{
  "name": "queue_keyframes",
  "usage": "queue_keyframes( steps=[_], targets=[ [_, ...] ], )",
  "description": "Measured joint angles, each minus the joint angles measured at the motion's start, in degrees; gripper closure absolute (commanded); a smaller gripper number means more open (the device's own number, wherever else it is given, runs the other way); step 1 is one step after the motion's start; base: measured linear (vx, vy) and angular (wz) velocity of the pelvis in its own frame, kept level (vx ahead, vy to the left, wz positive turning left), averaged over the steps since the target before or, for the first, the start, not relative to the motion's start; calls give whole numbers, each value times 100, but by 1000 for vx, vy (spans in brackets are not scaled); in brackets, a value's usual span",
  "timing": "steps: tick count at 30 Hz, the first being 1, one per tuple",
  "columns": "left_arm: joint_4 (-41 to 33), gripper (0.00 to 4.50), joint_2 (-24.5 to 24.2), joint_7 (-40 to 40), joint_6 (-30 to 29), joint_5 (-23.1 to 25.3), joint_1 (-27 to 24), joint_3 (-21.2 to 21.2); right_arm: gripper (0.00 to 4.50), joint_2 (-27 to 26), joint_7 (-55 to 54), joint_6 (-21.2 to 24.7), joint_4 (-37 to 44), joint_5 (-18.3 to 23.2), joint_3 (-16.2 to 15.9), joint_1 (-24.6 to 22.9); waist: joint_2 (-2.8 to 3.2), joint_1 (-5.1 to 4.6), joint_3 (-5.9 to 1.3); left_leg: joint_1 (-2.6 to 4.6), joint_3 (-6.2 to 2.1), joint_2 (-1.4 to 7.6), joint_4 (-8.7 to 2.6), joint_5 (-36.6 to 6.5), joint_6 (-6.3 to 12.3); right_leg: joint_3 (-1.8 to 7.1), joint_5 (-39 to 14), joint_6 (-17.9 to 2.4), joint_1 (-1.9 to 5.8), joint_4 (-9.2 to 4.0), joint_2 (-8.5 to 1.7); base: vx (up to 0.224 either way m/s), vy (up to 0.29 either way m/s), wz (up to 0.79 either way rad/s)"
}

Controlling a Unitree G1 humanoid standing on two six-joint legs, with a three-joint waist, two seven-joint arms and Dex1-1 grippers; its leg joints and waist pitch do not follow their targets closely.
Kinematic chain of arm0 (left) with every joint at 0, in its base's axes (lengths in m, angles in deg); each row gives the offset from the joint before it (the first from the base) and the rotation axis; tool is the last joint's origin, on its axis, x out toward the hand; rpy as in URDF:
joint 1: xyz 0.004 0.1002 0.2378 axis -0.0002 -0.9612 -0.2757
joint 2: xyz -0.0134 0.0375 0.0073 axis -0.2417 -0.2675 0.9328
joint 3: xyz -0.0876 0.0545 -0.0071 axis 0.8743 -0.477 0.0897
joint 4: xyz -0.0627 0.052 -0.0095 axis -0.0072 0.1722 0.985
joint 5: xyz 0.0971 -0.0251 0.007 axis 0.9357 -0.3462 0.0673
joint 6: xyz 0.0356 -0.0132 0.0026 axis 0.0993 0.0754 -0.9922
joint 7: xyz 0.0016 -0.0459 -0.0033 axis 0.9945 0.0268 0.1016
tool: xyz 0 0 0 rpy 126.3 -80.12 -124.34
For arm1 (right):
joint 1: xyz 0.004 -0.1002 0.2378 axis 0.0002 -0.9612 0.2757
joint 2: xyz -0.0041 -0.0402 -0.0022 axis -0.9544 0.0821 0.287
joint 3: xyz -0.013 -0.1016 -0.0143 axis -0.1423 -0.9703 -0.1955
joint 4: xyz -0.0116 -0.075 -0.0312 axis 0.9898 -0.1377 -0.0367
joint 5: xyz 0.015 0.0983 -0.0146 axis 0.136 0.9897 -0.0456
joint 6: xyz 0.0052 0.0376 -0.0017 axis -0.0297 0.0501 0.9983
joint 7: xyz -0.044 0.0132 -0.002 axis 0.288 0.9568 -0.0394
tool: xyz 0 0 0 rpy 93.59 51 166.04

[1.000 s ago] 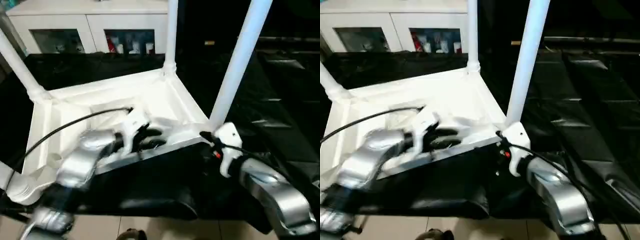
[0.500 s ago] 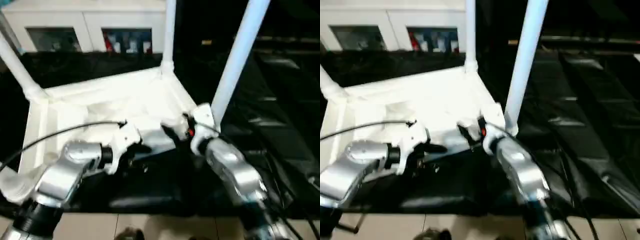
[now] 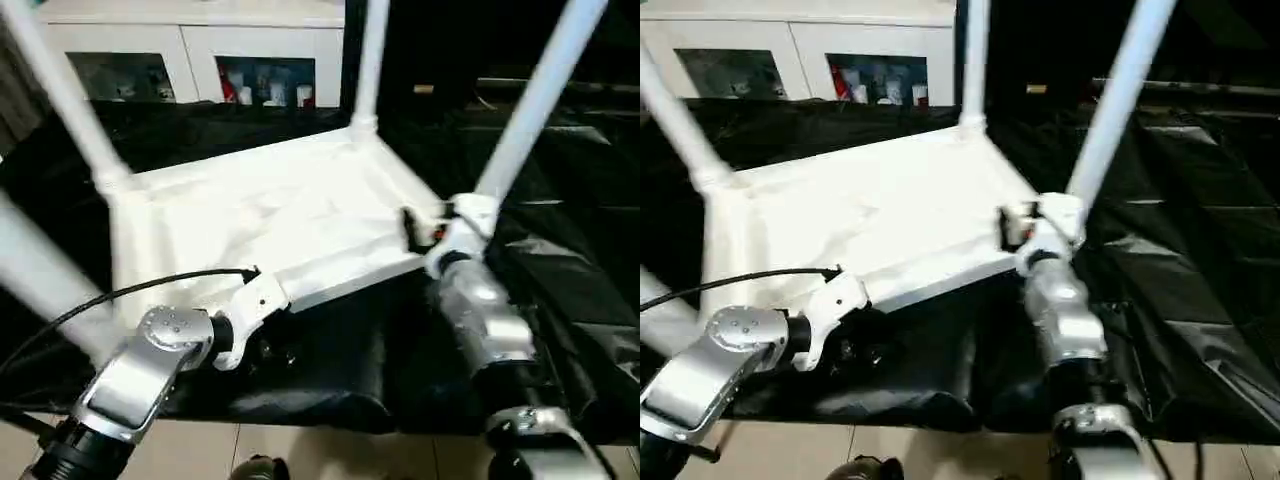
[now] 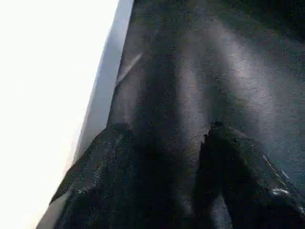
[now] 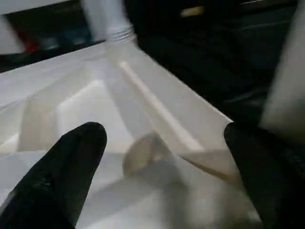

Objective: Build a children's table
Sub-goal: Rotate leg to tighten

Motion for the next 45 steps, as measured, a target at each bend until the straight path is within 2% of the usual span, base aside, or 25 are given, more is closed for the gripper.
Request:
queue_keyframes(
  steps=[7,11,15,17,21,23,25,30,33,34,37,40,42,45],
  targets=[
    [449,149,2,-329,320,155,81,58,0,521,-69,-165,-330,22,307,100,0,2,0,-4,-1,0,6,1,0,0,-1,2,-4,13,0,0,0,0],
    [634,149,12,-481,618,199,110,120,0,999,-36,-341,-709,26,574,243,1,2,1,-14,0,0,22,0,2,1,10,-17,-6,12,-1,0,0,0],
    [452,149,2,-327,933,-113,-92,449,0,1221,211,-421,-653,30,686,242,5,-42,-1,-16,0,1,25,0,3,4,5,-12,-11,12,0,0,0,0],
    [108,149,-46,-49,990,-446,-329,594,0,1282,486,-405,-373,27,648,73,6,-69,-1,-15,-2,2,23,-2,5,7,-2,-13,-14,12,4,0,0,0],
    [-592,111,-441,678,828,-1254,-1083,874,0,1341,1209,-262,610,28,153,-651,6,-107,-1,-9,-4,6,1,-1,4,14,-14,-15,-26,13,15,0,0,0],
    [-682,95,-575,815,759,-1437,-1460,1120,0,1296,1399,-207,1064,31,-60,-1113,11,-99,2,-6,-4,7,-7,-1,3,17,-19,-13,-28,13,17,0,0,0],
    [-665,88,-603,845,828,-1530,-1666,1397,0,1180,1410,-163,1322,34,-131,-1416,10,-78,4,-4,-4,6,-9,-1,3,20,-27,0,-30,13,18,0,0,0],
    [21,56,-385,678,1837,-1740,-1856,2510,0,934,1169,-159,1942,29,-150,-2001,4,-35,2,8,-4,6,-8,-1,2,26,-30,8,-26,9,17,0,0,0],
    [133,31,-434,641,2263,-1782,-2254,2932,0,924,1028,-254,2135,-72,-142,-2378,-1,-49,1,11,-4,5,-9,-2,2,30,-32,11,-28,-15,18,0,0,0],
    [220,22,-312,543,2451,-1839,-2300,3119,0,944,998,-269,2243,-137,-145,-2570,-5,-35,5,11,-4,5,-9,-2,2,30,-33,12,-37,-23,18,0,0,0],
    [332,3,-190,353,2774,-1955,-2253,3369,0,946,967,-257,2380,-252,-161,-2756,-24,-31,9,26,-4,4,-9,-2,2,31,-33,13,-41,-32,17,0,0,0],
    [575,3,57,50,3159,-2019,-1883,3620,0,973,985,-113,2710,-247,-157,-2999,-57,-16,-2,36,-4,4,-9,-2,2,30,-34,14,-31,-35,17,0,0,0],
    [606,3,116,-85,3271,-2062,-1663,3707,0,983,1059,47,2730,-221,-165,-3046,-84,-23,-11,54,-5,4,-9,-2,2,31,-34,14,-20,-35,17,0,0,0],
    [605,3,138,-101,3293,-2068,-1518,3698,0,1071,1197,245,2714,-173,-196,-3045,-80,-72,-9,98,-16,4,-9,-3,1,20,-35,16,10,-69,15,-6,9,-6]
  ],
)
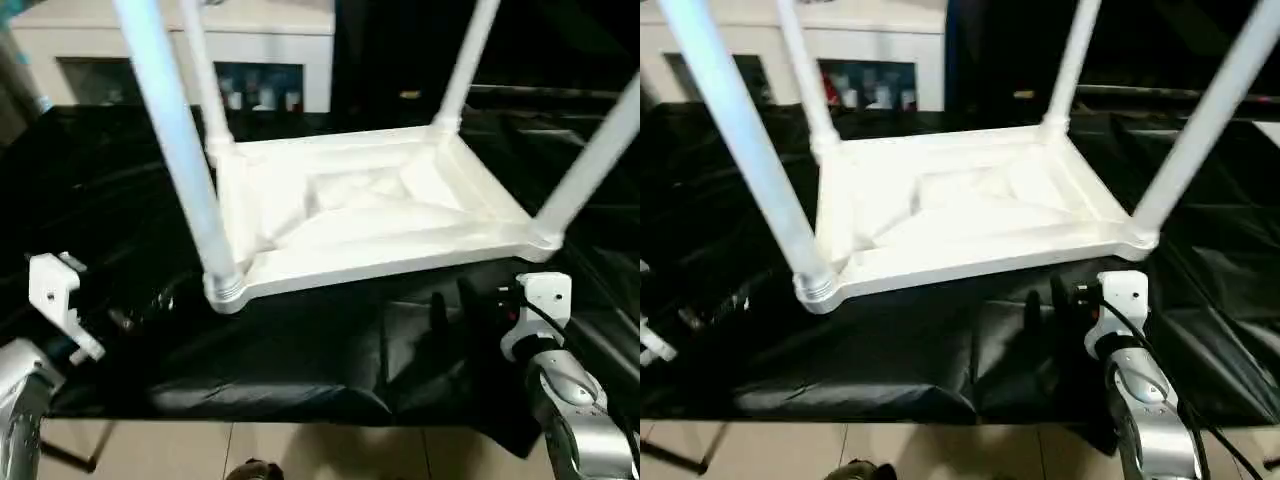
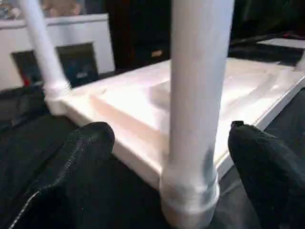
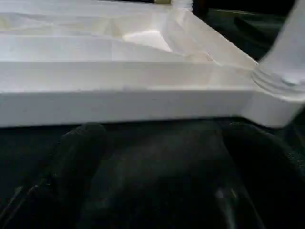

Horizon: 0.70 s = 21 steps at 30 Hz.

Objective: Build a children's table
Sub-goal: Rotate leg to tighten, then rotate table base

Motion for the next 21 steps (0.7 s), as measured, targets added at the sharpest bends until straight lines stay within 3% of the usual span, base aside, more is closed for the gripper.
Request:
queue_keyframes(
  steps=[7,12,18,20,21],
  targets=[
    [65,3,566,-104,-150,-9,908,-790,0,223,337,316,-603,-139,-262,675,15,-122,6,34,-21,-1,11,-1,0,-40,0,0,34,-74,-10,0,0,0],
    [-52,3,756,25,-626,-386,961,-1095,0,307,380,389,-998,-151,-245,958,33,-134,15,76,-25,-1,17,-1,0,-67,0,0,55,-95,-17,0,0,0],
    [-601,3,804,373,-1522,-1009,1203,-1653,0,326,506,412,-1755,-200,-240,1649,99,-171,55,85,-23,2,-12,-1,-1,-95,-2,-4,93,-122,-19,0,0,0],
    [-824,3,790,484,-1829,-1293,1336,-1822,0,304,519,378,-2043,-195,-240,1852,62,-155,66,98,64,4,-59,-1,-1,-40,-168,-125,32,58,-24,0,0,0],
    [-920,3,791,536,-1920,-1387,1358,-1882,0,297,522,354,-2142,-198,-243,1894,31,-149,65,133,118,4,-81,0,-1,8,-207,-130,-33,84,-22,-16,-62,16]
  ],
)
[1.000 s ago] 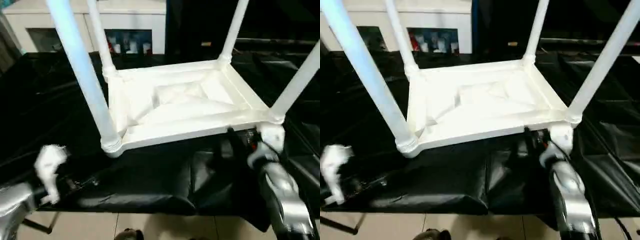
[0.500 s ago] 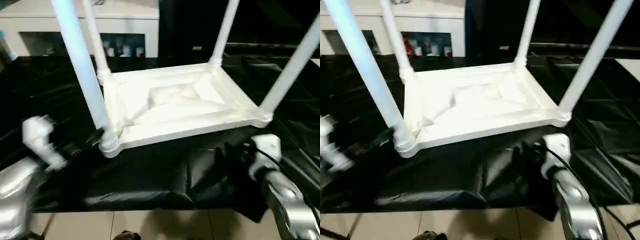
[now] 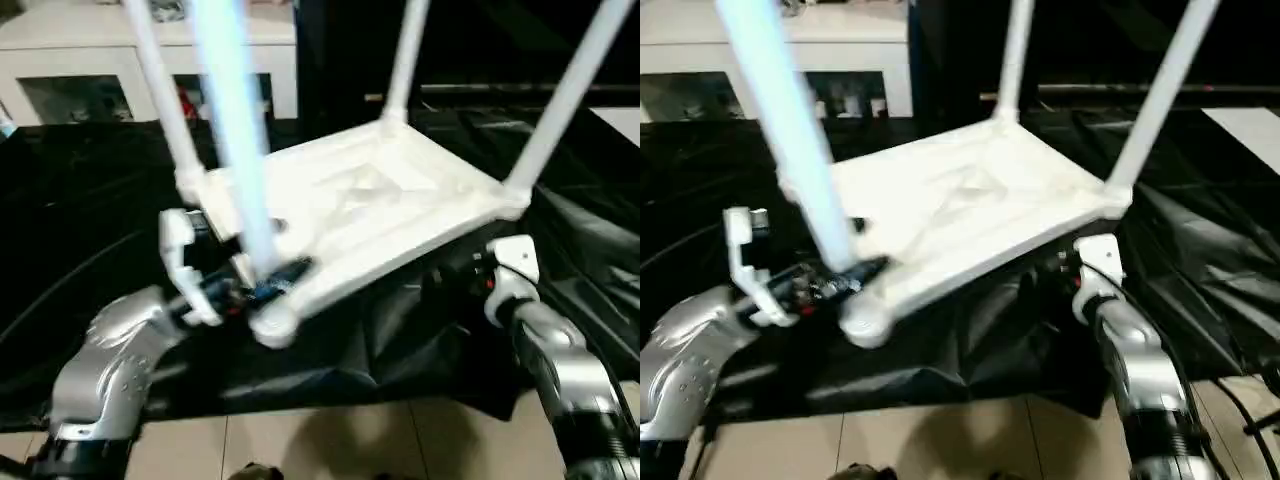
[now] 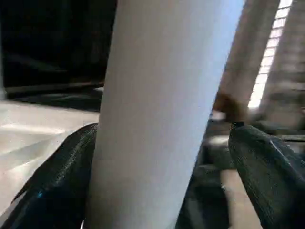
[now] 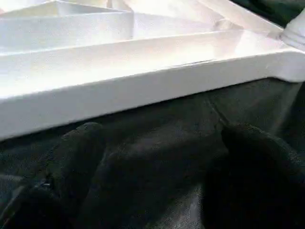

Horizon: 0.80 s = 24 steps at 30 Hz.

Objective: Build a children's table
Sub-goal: Rotate table base

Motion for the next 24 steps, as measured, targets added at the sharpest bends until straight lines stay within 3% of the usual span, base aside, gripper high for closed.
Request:
queue_keyframes(
  steps=[1,2,3,4,5,6,7,8,9,10,11,12,13,14,18,24],
  targets=[
    [-133,3,-30,66,-174,-157,-5,-87,0,-26,46,-36,-219,-11,-8,142,-35,1,8,11,8,-5,91,-100,-126,9,6,14,-30,-27,-26,0,0,0],
    [-232,3,-49,137,-305,-243,-8,-160,0,-51,90,-60,-361,-33,-25,265,-24,49,33,-38,-116,-19,211,-280,-169,-89,7,15,1,-53,-76,0,0,0],
    [-326,3,-48,198,-414,-343,10,-239,0,-85,129,-79,-492,-61,-67,378,20,85,36,-47,-218,-23,243,-312,-156,-188,8,17,45,-63,-94,36,29,-37],
    [-445,3,24,249,-521,-424,81,-373,0,-172,178,-159,-663,-108,-136,479,81,69,51,-47,-357,12,275,-293,-163,-393,9,18,126,-123,-91,48,43,-34],
    [-458,3,88,245,-583,-432,187,-436,0,-235,200,-175,-812,-133,-167,564,121,32,59,-71,-394,82,271,-288,-171,-495,-28,19,201,-104,-61,48,43,-34],
    [-460,3,146,245,-616,-445,346,-517,0,-309,236,-185,-909,-157,-227,631,137,19,81,-92,-385,106,267,-286,-174,-502,-244,-38,173,150,-32,-59,29,-11],
    [-480,3,213,234,-651,-442,559,-622,0,-347,257,-216,-1022,-169,-227,635,28,59,29,-135,-239,120,257,-285,-176,-407,-348,-145,220,523,-30,0,0,0],
    [-494,3,254,232,-648,-443,576,-638,0,-372,286,-261,-1103,-177,-240,695,-152,113,-58,-126,-99,81,222,-256,-224,-211,-385,-77,315,586,-40,0,0,0],
    [-485,3,301,226,-623,-441,572,-616,0,-359,320,-274,-1165,-187,-250,812,-192,122,-58,-137,-103,43,224,-251,-289,-110,-456,47,248,639,-34,59,-99,-16],
    [-459,3,383,222,-619,-401,607,-656,0,-383,334,-313,-1285,-232,-251,888,-149,202,-79,-186,-361,-30,515,-342,-348,-118,-456,46,210,624,-61,107,-55,-41],
    [-386,3,455,215,-580,-332,687,-726,0,-426,346,-334,-1389,-281,-264,957,-116,234,-97,-200,-613,-55,644,-315,-327,-168,-445,36,196,632,-60,107,-55,-41],
    [-293,3,543,192,-525,-229,830,-812,0,-459,357,-365,-1435,-312,-279,1003,-21,219,-144,-149,-729,24,490,-295,-359,-285,-416,21,166,614,-17,70,5,-29],
    [-157,3,638,153,-443,-127,1047,-925,0,-523,388,-398,-1504,-329,-325,1012,-9,164,-144,-184,-694,96,464,-224,-430,-285,-326,-1,157,543,33,0,0,0],
    [-99,3,705,151,-345,-34,1092,-1006,0,-624,405,-398,-1521,-344,-382,1020,-16,131,-150,-175,-680,120,419,-216,-435,-253,-250,-33,159,459,78,0,0,0],
    [478,3,809,102,-134,284,1450,-1103,0,-901,686,-454,-1636,-374,-618,1139,-13,-125,-151,-161,-657,135,365,-216,-435,-220,-151,-71,159,353,118,0,0,0],
    [923,3,1072,112,117,527,1783,-1199,0,-1013,880,-681,-2048,-576,-684,1426,-17,-140,-151,-129,-582,150,311,-209,-408,-195,-150,-72,157,311,119,0,0,0]
  ],
)
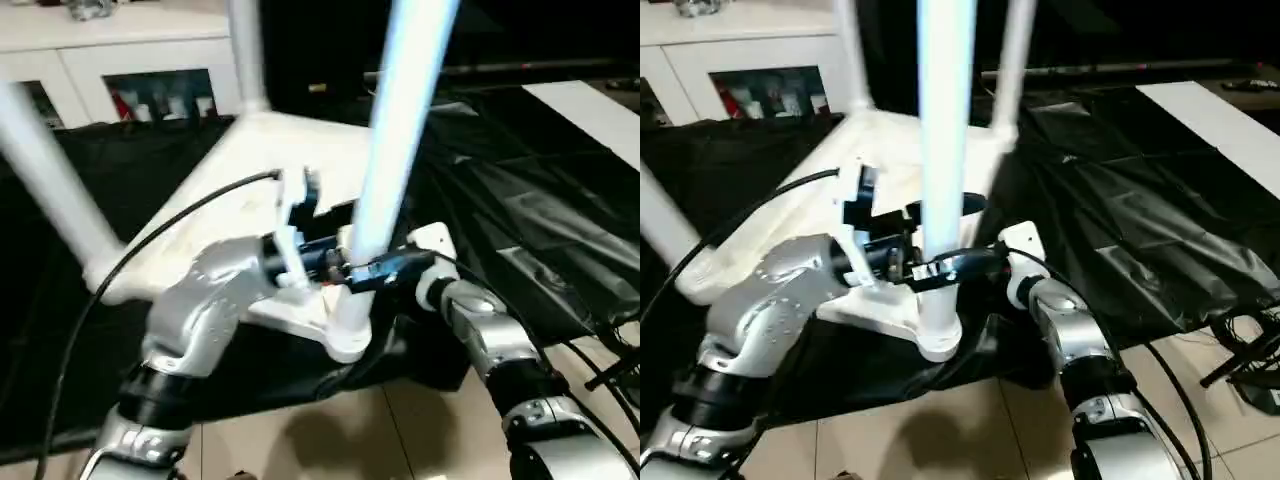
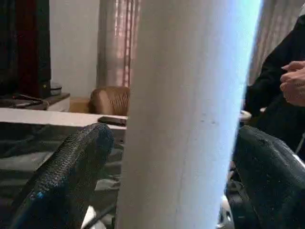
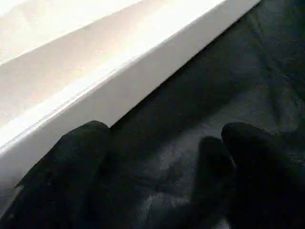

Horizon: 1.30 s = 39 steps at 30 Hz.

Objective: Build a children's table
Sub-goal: Rotate table base

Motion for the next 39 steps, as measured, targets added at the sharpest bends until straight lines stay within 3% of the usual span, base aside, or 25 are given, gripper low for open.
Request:
queue_keyframes(
  steps=[9,18,25,29,31,34,39],
  targets=[
    [619,3,284,-159,576,538,323,-105,0,-265,1,-267,-403,-174,-106,247,-3,17,0,13,45,1,-1,-11,43,39,3,-1,-3,-17,0,0,0,0],
    [1241,3,105,-600,1015,1292,628,-244,0,-462,-55,-558,-446,-240,-189,290,-4,60,0,26,60,2,-1,-11,44,52,9,1,-2,-15,-1,0,0,0],
    [1293,3,-344,-561,1149,1505,604,-289,0,-374,-80,-552,-8,-158,-90,102,-12,135,6,73,107,2,-31,-9,45,92,11,4,-5,-14,-1,0,0,0],
    [1400,3,-1079,-453,737,1901,365,-318,0,-104,-83,-441,482,-133,54,-118,-16,99,9,98,153,1,-78,-9,23,125,14,9,-11,-16,-1,0,0,0],
    [1391,3,-1251,-316,530,1948,150,-396,0,6,-71,-332,698,-99,133,-217,-24,145,14,98,154,1,-84,-5,21,124,14,9,-36,-18,-1,0,0,0],
    [1091,3,-1507,4,205,1951,-23,-684,0,150,82,-97,1090,-43,108,-332,-26,204,15,36,157,0,-84,20,57,124,19,12,-97,-18,-1,0,0,0],
    [539,3,-1901,169,10,2118,-97,-885,0,625,698,237,1886,-19,-50,-745,-26,351,15,-2,157,-5,-74,8,78,125,18,12,-120,-24,-6,0,0,0]
  ],
)
